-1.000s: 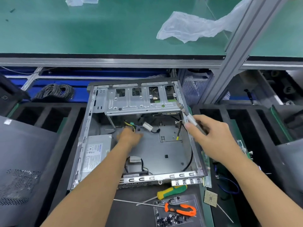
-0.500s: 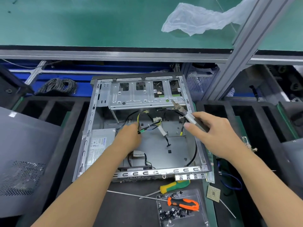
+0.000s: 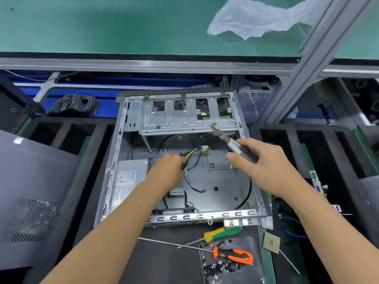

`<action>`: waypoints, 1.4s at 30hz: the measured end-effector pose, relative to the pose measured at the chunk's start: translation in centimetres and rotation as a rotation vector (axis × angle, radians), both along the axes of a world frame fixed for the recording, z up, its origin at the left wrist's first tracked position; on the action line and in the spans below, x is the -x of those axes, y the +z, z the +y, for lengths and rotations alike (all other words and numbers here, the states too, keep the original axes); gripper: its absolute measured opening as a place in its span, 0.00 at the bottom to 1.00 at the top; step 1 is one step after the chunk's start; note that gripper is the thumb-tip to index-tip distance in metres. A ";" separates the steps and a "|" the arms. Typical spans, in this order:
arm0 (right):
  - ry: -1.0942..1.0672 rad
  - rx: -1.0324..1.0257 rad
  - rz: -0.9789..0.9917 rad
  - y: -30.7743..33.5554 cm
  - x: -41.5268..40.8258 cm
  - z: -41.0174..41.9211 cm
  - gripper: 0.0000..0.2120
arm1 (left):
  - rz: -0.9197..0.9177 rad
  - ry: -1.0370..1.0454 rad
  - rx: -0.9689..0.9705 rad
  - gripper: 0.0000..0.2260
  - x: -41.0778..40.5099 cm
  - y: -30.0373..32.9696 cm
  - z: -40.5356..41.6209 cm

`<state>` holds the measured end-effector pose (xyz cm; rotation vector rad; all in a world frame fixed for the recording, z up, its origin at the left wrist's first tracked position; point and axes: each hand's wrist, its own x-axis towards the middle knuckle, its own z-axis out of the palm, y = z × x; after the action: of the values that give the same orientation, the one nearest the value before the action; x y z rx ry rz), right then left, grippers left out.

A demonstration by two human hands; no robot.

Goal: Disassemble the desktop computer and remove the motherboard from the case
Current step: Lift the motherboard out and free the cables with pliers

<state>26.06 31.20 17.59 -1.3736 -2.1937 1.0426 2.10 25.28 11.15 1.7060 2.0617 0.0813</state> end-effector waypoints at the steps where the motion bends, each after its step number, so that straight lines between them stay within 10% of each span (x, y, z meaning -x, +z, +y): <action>1: -0.002 -0.003 0.002 0.0 -0.1 0.1 0.16 | -0.059 0.009 0.025 0.04 0.1 -0.1 0.0; 5: -0.008 -0.009 0.016 -0.2 -0.1 0.3 0.14 | -0.292 0.017 0.173 0.12 0.5 -0.5 -0.2; 13: -0.015 -0.010 0.016 -0.6 -0.2 0.7 0.14 | -0.204 0.153 0.219 0.11 0.0 -2.5 1.0; 20: -0.008 -0.007 0.033 -0.4 0.0 0.6 0.14 | 0.055 0.237 0.101 0.48 0.3 -4.1 4.1; 26: 0.039 -0.102 -0.143 0.1 -0.6 0.5 0.23 | -0.538 0.425 -0.030 0.12 0.0 -4.6 5.5; 34: 0.217 -0.470 -0.695 -0.2 -0.4 -0.7 0.28 | -0.661 0.487 -0.169 0.07 -0.6 -3.1 2.7; 42: 0.096 -0.550 -0.781 -2.2 4.0 -3.2 0.21 | -0.919 0.635 -0.212 0.05 -0.4 -2.1 1.4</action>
<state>22.02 28.03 15.35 -1.5523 -2.7827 -0.1670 2.53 26.66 9.10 0.7610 1.7684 1.0858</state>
